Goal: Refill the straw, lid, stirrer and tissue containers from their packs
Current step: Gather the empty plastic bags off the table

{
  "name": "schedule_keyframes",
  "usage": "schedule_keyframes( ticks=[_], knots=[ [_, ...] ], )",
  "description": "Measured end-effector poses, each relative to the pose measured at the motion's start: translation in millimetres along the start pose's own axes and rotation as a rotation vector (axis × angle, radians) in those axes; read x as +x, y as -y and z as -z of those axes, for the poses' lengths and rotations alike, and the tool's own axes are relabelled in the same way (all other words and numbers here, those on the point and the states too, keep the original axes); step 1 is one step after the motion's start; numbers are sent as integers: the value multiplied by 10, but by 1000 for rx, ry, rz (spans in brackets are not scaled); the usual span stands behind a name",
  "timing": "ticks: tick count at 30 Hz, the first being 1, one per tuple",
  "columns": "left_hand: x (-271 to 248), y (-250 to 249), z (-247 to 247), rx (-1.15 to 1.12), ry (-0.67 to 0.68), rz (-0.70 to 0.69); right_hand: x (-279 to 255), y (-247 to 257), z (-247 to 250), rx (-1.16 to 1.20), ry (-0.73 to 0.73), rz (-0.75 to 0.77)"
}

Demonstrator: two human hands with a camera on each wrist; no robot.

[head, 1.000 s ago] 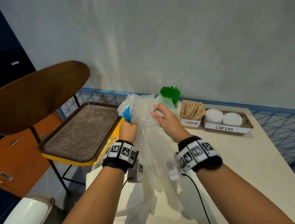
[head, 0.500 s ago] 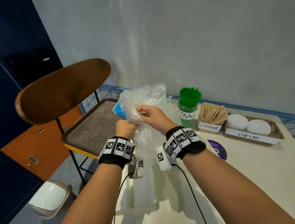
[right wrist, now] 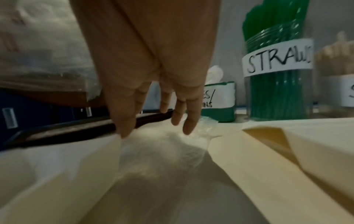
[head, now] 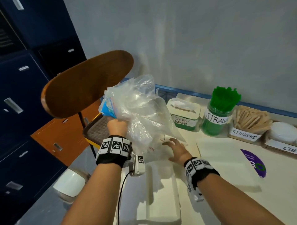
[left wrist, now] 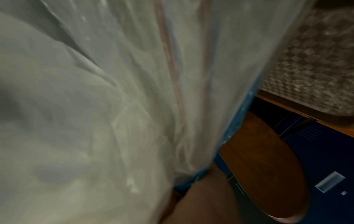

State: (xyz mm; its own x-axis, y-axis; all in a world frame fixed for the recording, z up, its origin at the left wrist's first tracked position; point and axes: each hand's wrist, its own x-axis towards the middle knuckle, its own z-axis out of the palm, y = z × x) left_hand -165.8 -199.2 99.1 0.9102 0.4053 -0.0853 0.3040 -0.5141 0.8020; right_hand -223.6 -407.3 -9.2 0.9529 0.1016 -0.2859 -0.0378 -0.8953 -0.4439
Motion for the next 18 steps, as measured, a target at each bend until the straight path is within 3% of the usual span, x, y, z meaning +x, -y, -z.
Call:
schedule_keyframes(
  ticks=[2, 4, 10, 12, 15, 18],
  knots=[
    [-3, 29, 19, 213, 78, -29, 69, 33, -102, -137, 127, 19],
    [24, 91, 33, 412, 92, -106, 115, 37, -181, -251, 167, 80],
    [73, 133, 32, 1006, 231, -372, 111, -92, -107, -434, 163, 148],
    [83, 110, 21, 1150, 238, -431, 81, -217, -32, -391, 143, 106],
    [64, 51, -16, 1215, 239, -488, -46, -388, 172, -213, 130, -60],
    [-4, -31, -81, 1221, 227, -542, -194, -507, 436, -213, 44, -126]
  ],
)
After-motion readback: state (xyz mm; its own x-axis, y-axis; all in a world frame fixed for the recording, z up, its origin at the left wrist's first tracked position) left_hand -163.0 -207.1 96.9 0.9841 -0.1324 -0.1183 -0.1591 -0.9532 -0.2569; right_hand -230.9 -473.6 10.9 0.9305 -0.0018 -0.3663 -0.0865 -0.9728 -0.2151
